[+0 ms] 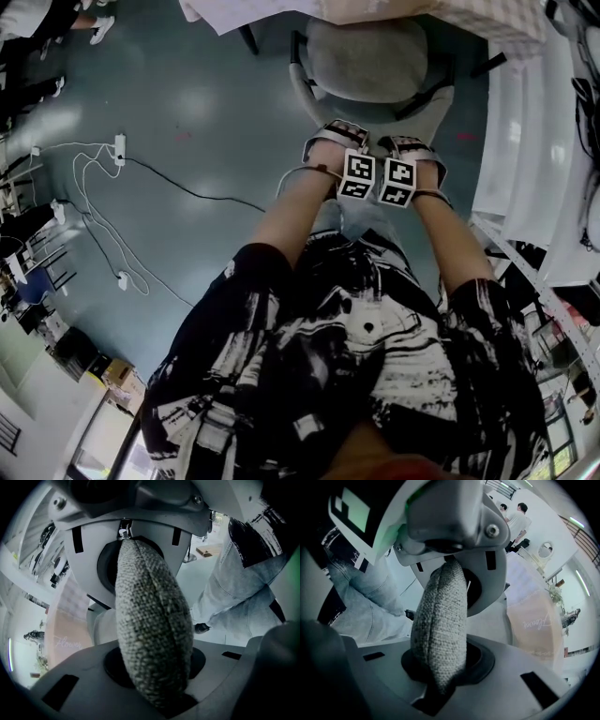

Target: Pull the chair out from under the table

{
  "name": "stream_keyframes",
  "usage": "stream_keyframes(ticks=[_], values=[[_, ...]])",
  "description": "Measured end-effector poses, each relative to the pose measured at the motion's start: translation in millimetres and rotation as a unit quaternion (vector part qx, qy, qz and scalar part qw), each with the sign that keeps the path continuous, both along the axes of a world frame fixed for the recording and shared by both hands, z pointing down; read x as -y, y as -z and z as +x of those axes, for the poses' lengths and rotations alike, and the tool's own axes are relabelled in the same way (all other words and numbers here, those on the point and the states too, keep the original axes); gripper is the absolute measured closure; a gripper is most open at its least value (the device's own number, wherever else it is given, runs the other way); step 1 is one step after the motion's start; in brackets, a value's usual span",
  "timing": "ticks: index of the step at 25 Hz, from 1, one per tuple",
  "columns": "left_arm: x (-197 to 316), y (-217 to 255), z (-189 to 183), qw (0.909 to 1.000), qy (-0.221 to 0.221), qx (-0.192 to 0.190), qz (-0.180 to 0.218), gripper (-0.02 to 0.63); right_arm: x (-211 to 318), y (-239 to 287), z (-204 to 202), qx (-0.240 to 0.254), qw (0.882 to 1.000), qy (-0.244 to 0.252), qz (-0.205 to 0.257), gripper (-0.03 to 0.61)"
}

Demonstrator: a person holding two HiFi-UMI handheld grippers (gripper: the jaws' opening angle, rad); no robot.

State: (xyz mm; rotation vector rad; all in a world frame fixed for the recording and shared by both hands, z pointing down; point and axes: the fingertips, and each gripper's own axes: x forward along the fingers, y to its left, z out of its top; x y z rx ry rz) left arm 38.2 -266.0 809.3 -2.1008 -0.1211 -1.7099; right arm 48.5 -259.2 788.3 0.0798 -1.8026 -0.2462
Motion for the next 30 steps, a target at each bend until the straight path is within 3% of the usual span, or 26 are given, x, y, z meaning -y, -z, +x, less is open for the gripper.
stream_keyframes(ticks=[30], values=[[-167, -5, 21, 1.0, -0.003, 0.003, -0.001, 0.503, -166, -11, 24, -0.004, 1.0, -0.007, -0.006, 0.528]])
